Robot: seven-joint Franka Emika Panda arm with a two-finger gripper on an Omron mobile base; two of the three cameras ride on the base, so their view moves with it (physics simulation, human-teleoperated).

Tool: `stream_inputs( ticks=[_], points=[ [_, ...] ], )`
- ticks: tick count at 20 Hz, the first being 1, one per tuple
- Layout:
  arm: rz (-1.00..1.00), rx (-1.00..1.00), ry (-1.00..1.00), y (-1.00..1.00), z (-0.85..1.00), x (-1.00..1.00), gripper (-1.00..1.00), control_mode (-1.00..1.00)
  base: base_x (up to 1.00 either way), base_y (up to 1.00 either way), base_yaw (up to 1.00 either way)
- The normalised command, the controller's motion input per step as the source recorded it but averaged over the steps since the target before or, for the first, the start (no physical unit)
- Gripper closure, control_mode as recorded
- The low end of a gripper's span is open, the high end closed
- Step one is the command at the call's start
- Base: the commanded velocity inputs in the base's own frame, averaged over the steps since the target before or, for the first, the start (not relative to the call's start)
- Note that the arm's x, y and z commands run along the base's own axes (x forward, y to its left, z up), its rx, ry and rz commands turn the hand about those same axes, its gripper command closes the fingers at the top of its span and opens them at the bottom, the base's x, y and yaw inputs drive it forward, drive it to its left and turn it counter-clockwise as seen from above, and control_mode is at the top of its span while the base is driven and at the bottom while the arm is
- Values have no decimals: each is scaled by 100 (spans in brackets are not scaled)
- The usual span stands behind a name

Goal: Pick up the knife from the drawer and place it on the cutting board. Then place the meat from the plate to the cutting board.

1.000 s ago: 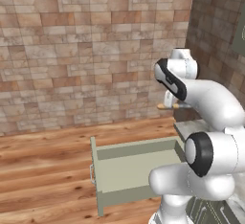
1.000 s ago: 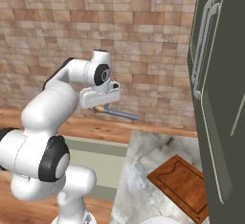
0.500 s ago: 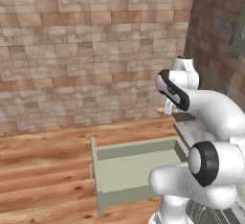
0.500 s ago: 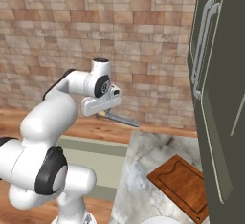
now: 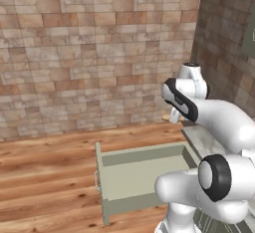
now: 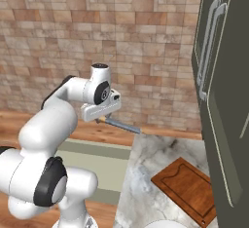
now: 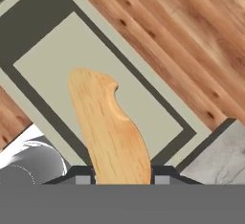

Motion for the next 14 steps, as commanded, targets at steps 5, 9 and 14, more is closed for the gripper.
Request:
stream_inputs(
  ticks=[5,9,14],
  points=[
    [0,0,0,0,0,0,100,100,-12,34,-29],
    [0,0,0,0,0,0,100,100,-15,0,-48],
    [0,0,0,0,0,0,100,100,-15,-10,-52]
  ],
)
